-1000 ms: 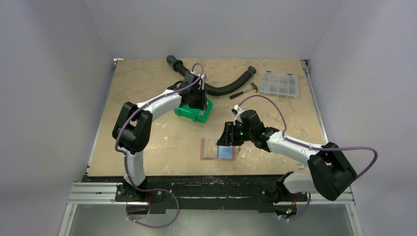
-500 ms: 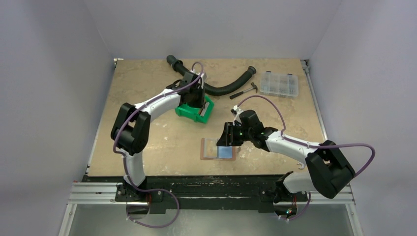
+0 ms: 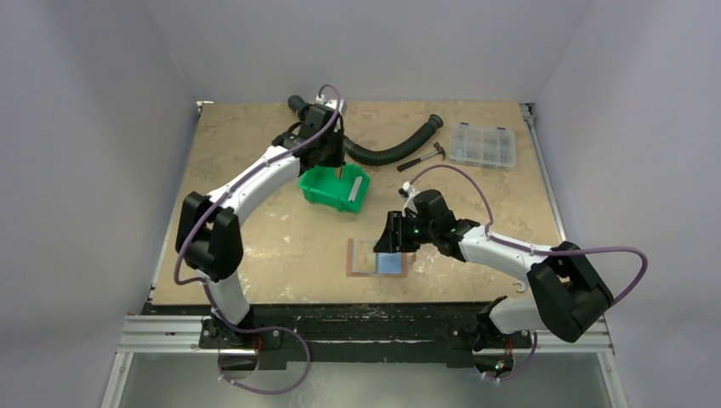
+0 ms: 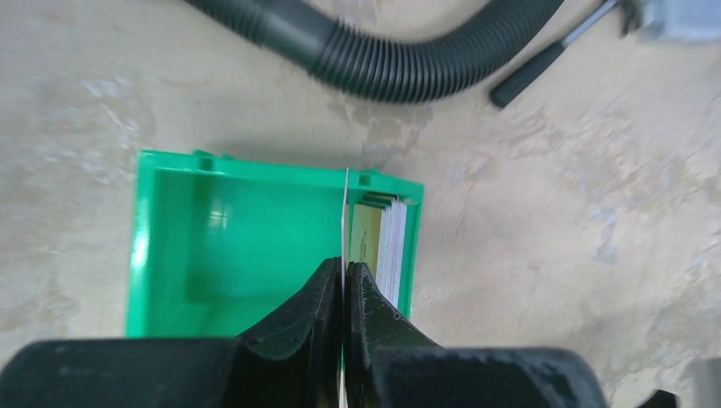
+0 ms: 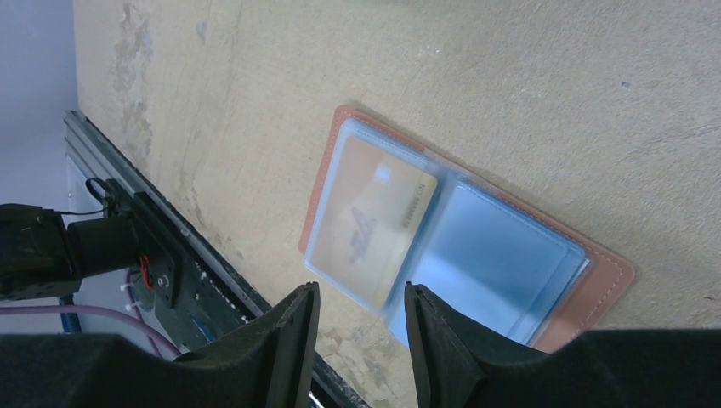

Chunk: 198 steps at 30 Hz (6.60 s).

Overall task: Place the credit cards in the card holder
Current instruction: Pick up the credit card from the storage box, then insert the credit card into the card holder.

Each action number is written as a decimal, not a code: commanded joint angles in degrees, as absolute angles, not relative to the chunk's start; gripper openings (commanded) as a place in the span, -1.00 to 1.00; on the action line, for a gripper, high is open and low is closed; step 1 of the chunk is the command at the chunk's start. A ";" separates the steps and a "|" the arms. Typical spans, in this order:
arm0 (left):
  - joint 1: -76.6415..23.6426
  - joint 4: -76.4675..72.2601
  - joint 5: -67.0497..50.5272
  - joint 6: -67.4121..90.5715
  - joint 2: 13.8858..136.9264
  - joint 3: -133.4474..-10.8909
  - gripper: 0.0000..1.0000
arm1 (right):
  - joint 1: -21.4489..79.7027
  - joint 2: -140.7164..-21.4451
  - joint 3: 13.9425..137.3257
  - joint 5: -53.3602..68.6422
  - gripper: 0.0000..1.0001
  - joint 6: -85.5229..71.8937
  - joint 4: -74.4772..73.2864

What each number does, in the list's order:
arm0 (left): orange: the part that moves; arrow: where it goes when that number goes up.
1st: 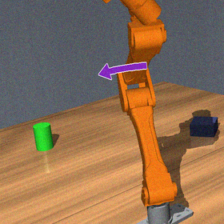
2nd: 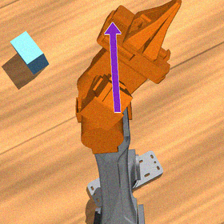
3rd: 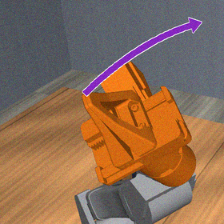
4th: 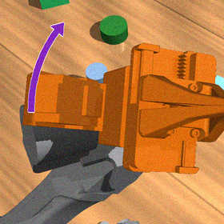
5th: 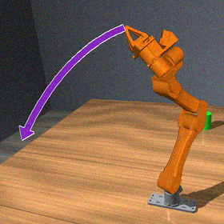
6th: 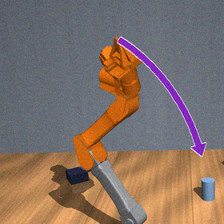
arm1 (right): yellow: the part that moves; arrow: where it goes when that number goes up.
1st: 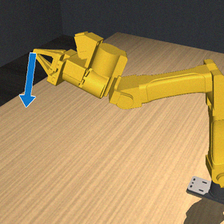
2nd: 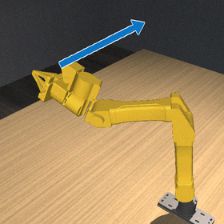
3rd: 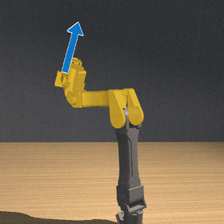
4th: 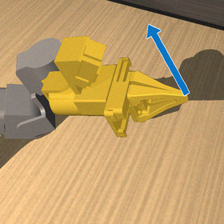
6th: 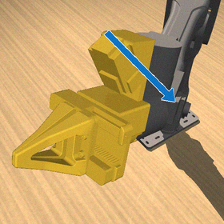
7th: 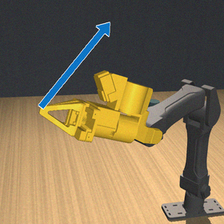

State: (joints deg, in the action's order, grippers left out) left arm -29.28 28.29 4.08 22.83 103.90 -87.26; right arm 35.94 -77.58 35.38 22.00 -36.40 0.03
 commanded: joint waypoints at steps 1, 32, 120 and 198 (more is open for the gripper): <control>-29.00 28.34 8.79 22.16 92.54 -91.00 -1.00 | 35.34 -76.52 38.12 23.17 0.00 -35.63 0.18; -35.04 -35.47 -32.02 64.93 70.79 -43.20 -1.00 | 25.55 -62.98 29.42 40.82 0.01 -75.97 55.31; -44.93 1.44 -12.32 41.49 87.02 -36.12 -1.00 | 25.49 -99.52 21.74 43.78 -1.00 -52.80 49.35; -42.81 -2.05 -9.67 43.60 87.37 -33.17 -0.95 | 44.91 -90.83 35.91 17.65 0.05 -33.87 12.95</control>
